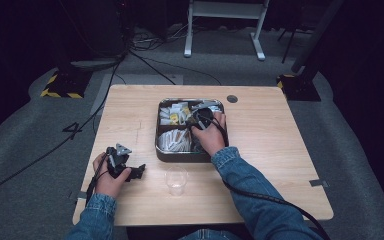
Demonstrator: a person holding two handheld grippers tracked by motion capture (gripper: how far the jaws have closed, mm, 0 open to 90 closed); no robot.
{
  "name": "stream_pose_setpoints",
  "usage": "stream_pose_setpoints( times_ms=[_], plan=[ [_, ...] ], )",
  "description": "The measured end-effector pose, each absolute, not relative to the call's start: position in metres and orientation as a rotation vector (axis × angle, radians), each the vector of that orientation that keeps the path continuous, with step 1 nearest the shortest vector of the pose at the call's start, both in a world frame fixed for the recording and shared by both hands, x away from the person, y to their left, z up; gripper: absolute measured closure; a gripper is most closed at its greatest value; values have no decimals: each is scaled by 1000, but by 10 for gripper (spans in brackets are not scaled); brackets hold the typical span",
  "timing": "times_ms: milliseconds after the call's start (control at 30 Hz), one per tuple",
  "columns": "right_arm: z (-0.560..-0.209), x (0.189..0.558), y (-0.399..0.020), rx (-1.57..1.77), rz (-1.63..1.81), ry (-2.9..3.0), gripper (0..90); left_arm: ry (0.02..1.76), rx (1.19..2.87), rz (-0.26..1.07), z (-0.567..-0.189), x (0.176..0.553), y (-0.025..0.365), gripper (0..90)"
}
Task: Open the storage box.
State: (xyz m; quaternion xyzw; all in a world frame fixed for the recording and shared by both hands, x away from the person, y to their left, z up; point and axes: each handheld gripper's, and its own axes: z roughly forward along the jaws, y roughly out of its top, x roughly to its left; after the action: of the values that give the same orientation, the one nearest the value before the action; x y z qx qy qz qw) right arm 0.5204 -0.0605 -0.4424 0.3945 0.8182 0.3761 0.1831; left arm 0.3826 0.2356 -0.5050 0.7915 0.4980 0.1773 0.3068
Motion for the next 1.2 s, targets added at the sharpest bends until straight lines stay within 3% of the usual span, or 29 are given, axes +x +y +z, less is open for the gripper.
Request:
stream_pose_setpoints(
  times_ms=[733,1200],
  plan=[
    [-439,518,-63,1113,1092,2279,587,1321,2090,470,-505,383,235,2],
    [-404,508,-77,1057,1191,2235,588,1324,2087,475,-505,382,235,2]
  ],
)
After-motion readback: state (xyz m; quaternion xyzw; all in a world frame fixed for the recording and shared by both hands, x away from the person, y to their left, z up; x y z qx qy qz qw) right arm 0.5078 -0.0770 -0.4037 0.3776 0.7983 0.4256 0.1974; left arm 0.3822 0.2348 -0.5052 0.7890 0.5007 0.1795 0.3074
